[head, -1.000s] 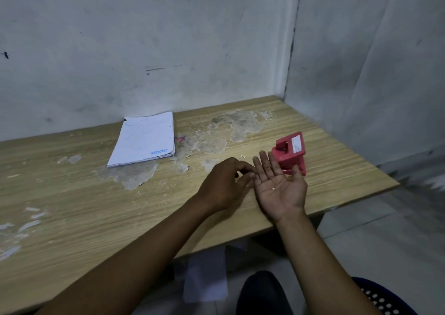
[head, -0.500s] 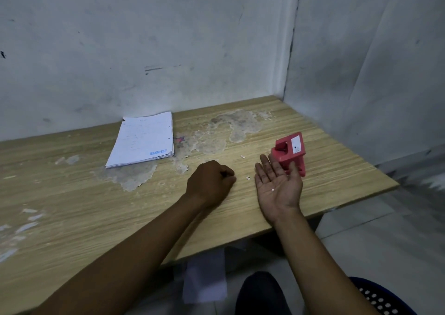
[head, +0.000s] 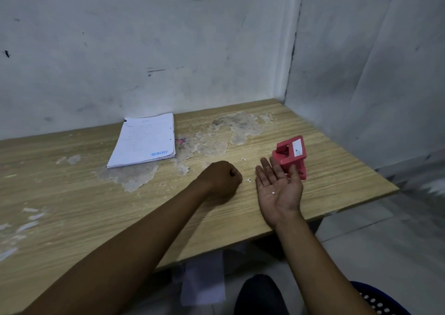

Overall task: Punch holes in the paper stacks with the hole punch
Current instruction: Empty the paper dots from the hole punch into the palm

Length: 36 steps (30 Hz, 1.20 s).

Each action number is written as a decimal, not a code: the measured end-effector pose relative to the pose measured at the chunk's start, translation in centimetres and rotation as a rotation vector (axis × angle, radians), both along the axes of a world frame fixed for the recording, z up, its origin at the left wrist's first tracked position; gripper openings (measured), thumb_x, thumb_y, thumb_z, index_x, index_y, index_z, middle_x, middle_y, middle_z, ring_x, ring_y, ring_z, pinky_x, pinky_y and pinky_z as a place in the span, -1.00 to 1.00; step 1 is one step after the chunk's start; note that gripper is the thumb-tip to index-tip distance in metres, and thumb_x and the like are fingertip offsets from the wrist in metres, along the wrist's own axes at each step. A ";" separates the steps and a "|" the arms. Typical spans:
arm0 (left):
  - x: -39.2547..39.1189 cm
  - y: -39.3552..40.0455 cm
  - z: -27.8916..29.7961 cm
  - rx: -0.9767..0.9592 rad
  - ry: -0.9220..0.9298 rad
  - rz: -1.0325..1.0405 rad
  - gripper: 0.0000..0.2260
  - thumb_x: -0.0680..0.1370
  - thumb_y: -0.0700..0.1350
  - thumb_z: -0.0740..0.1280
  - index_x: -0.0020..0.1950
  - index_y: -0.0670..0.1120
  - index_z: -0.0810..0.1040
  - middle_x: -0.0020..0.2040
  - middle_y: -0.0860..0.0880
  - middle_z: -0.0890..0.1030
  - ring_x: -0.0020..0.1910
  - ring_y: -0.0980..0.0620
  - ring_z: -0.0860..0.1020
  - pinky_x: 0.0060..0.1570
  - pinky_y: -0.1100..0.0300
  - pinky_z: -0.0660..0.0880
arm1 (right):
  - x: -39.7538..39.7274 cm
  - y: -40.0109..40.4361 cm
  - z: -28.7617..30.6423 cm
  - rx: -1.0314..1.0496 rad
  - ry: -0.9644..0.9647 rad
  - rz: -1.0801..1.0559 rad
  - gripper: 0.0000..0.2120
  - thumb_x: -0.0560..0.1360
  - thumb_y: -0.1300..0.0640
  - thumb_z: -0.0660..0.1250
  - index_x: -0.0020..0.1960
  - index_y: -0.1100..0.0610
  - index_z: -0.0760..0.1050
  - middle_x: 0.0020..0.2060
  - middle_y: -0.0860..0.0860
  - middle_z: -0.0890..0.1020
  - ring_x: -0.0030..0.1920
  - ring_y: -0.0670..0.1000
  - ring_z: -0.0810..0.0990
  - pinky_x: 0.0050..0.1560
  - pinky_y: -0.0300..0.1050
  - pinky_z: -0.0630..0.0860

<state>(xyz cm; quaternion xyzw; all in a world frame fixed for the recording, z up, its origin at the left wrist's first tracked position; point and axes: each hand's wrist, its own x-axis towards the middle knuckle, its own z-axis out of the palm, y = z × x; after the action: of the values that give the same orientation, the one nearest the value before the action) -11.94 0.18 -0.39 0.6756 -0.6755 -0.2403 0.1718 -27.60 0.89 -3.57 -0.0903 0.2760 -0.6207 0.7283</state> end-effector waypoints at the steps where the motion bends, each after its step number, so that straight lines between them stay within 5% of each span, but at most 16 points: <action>1: -0.5 0.4 0.1 -0.034 0.066 -0.029 -0.82 0.59 -0.03 0.32 -0.02 -0.07 0.69 -0.08 0.06 0.68 -0.08 0.12 0.60 0.01 0.18 0.52 | 0.0 0.0 0.1 0.003 -0.007 0.006 -0.46 0.66 -0.19 0.07 0.34 0.19 0.52 0.31 0.17 0.60 0.39 0.16 0.49 0.51 0.06 0.28; 5: -3.3 1.8 1.3 -0.133 0.171 -0.229 -0.87 0.59 -0.01 0.37 0.03 -0.03 0.65 -0.06 0.09 0.61 -0.12 0.19 0.55 -0.10 0.30 0.45 | -0.6 0.0 0.3 0.016 -0.103 0.026 -0.39 0.65 -0.23 0.08 0.39 0.24 0.46 0.31 0.23 0.60 0.28 0.19 0.59 0.08 0.03 0.61; 11: -4.3 1.9 1.1 -0.255 0.111 -0.300 -0.83 0.59 -0.05 0.36 0.12 -0.01 0.70 -0.07 0.09 0.59 -0.16 0.26 0.46 -0.12 0.36 0.36 | -1.3 0.9 1.0 0.022 -0.222 0.152 -0.28 0.64 -0.29 0.07 0.45 0.32 0.41 0.34 0.27 0.57 -0.15 0.11 0.75 -0.39 -0.17 0.61; 16: -3.1 1.3 0.2 -0.317 0.163 -0.208 -0.83 0.60 -0.09 0.33 0.13 0.06 0.67 -0.01 0.08 0.57 -0.16 0.26 0.48 -0.10 0.36 0.37 | -1.4 -0.2 0.0 0.022 -0.193 0.095 -0.30 0.63 -0.29 0.04 0.45 0.27 0.41 0.29 0.24 0.62 0.16 0.15 0.67 0.16 -0.04 0.54; 19: -1.9 0.9 -0.6 -0.323 0.236 -0.067 -0.86 0.62 -0.09 0.30 0.09 0.06 0.64 0.05 0.11 0.60 -0.09 0.25 0.53 -0.11 0.41 0.37 | -1.4 -0.4 -0.1 0.011 -0.140 0.048 -0.35 0.63 -0.26 0.07 0.43 0.24 0.46 0.27 0.20 0.64 0.35 0.17 0.54 0.49 0.09 0.31; 29: -0.3 0.4 -2.4 -0.235 0.037 -0.029 -0.70 0.52 0.10 0.42 0.22 0.07 0.66 0.16 0.09 0.65 0.13 0.13 0.60 0.16 0.20 0.51 | -0.9 -0.2 -0.1 0.017 -0.119 -0.014 -0.37 0.63 -0.24 0.08 0.39 0.24 0.49 0.28 0.19 0.63 0.39 0.17 0.50 0.54 0.08 0.23; 36: -1.2 0.0 -2.2 -0.238 0.026 0.052 -0.79 0.48 0.17 0.43 0.06 0.18 0.71 0.02 0.21 0.71 0.03 0.22 0.61 0.00 0.20 0.56 | -0.9 0.2 0.0 -0.001 -0.143 -0.009 -0.37 0.63 -0.24 0.11 0.40 0.24 0.49 0.24 0.19 0.66 0.36 0.18 0.52 0.52 0.09 0.27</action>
<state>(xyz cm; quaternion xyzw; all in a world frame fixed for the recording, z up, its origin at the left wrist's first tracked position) -13.11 0.21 -2.63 0.6646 -0.6791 -0.1627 0.2659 -28.52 1.05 -3.54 -0.0448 0.2231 -0.6289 0.7435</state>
